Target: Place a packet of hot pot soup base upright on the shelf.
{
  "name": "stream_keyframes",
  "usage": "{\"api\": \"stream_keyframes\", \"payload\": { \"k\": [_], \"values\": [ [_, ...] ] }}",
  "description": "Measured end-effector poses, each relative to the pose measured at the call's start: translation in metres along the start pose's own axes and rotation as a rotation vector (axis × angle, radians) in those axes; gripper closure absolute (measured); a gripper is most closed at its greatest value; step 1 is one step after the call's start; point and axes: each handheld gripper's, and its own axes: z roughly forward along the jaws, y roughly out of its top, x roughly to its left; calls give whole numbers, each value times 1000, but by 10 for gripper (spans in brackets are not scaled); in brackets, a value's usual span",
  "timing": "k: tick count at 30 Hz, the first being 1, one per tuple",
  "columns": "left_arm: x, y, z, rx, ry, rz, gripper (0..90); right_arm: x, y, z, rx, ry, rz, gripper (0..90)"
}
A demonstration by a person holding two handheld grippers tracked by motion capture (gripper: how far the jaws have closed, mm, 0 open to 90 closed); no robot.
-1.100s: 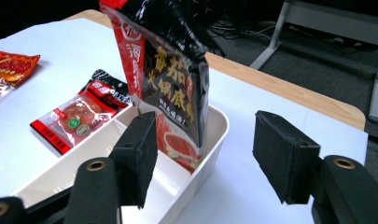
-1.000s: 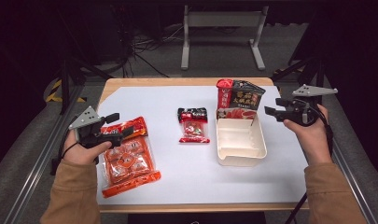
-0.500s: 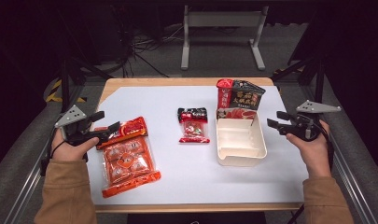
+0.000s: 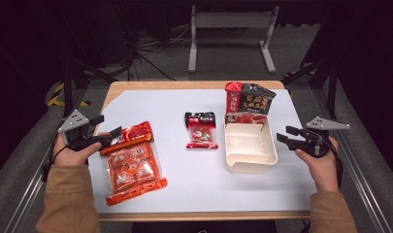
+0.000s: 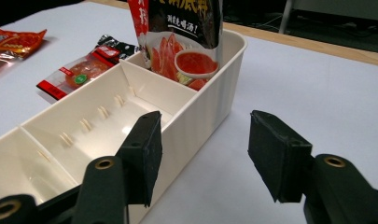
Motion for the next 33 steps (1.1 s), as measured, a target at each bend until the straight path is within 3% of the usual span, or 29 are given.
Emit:
{"api": "stream_keyframes", "payload": {
  "k": [4, 7, 12, 20, 33],
  "values": [
    [8, -7, 4, 12, 25, -18, 183, 0, -3, 1, 0, 3, -14, 485],
    [15, -14, 9, 23, 45, -60, 165, 1, -7, 3, -14, 15, -35, 530],
    [22, -24, 16, 66, 104, -20, 188, 1, -9, 5, 0, 52, -16, 553],
    [34, -40, 24, 97, 121, -81, 184, -2, -14, 10, 45, 4, -19, 485],
    [56, -65, 30, 164, 128, -169, 162, -1, -20, 19, 79, 14, -30, 441]
  ]
}}
